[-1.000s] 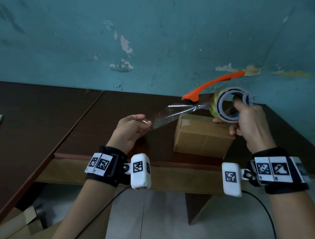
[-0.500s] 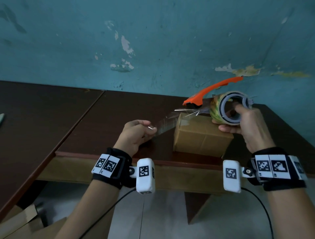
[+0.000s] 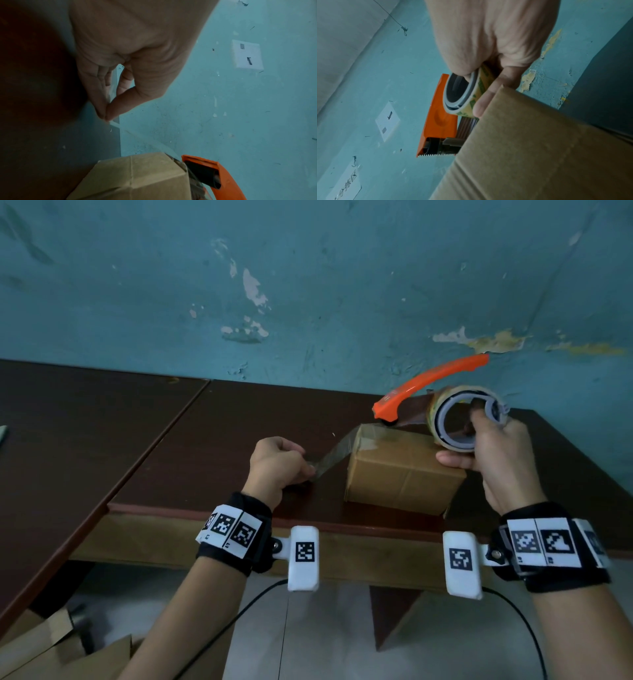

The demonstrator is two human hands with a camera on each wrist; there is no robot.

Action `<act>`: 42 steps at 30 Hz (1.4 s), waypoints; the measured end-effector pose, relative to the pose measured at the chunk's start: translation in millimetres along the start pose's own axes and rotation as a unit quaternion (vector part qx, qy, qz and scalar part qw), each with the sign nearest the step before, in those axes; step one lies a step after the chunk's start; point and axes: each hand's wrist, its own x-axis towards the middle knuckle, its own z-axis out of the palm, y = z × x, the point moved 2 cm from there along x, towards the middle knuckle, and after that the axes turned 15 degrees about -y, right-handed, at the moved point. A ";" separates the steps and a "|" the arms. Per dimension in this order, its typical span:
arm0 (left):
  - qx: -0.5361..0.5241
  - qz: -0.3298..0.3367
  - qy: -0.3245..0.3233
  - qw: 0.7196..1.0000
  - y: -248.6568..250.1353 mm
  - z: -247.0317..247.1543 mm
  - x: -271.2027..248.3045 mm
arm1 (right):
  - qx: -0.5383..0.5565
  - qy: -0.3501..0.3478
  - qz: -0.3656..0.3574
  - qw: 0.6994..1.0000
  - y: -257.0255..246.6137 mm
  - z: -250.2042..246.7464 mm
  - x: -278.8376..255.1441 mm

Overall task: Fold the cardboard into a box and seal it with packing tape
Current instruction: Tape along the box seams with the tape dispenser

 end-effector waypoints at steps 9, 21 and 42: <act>-0.013 -0.003 -0.001 1.000 5.5 1.3 1.1 | 0.022 -0.013 -0.011 1.000 3.4 -3.4 0.7; -0.034 0.002 -0.019 0.999 8.2 4.6 3.7 | 0.038 -0.048 -0.007 0.998 9.7 -12.1 9.2; 0.231 0.135 0.025 0.963 -7.1 44.5 3.6 | 0.009 -0.053 -0.022 0.998 12.1 -10.0 10.7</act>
